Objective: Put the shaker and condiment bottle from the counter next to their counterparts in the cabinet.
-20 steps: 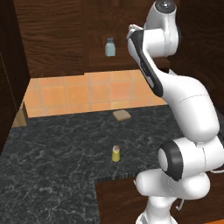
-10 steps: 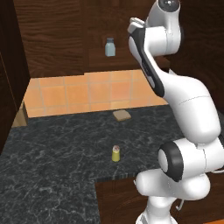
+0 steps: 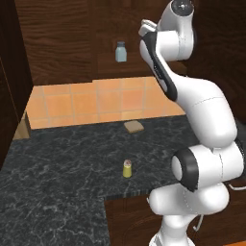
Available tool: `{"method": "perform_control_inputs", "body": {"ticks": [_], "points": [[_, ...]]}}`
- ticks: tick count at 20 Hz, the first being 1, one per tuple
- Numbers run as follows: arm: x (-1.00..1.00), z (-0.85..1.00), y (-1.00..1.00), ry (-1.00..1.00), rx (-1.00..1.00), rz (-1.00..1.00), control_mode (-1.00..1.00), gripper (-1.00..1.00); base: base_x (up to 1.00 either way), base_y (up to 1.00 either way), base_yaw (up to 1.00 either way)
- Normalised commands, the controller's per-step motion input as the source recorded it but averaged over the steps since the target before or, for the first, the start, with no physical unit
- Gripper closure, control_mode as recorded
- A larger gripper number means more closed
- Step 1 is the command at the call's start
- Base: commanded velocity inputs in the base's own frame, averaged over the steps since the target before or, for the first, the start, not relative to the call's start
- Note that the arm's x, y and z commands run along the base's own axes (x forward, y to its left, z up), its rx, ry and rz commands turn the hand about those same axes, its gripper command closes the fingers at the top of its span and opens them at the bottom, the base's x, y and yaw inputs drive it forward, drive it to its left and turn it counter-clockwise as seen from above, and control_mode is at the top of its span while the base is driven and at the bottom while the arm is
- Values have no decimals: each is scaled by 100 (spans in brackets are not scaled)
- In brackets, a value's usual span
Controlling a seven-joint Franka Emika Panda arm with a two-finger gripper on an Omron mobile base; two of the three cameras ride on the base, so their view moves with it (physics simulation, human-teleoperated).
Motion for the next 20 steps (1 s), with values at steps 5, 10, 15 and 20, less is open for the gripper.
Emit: {"method": "perform_control_inputs", "body": {"ticks": [5, 10, 15, 20], "points": [[66, -20, -4, 1, 5, 0, -100, 100, 0, 0, 0], [35, -20, 1, 0, 1, 0, -100, 100, 0, 0, 0], [16, -21, 10, 6, 0, 0, -100, -100, 0, 0, 0], [22, -3, 0, 5, 3, 0, -100, -100, 0, 0, 0]]}}
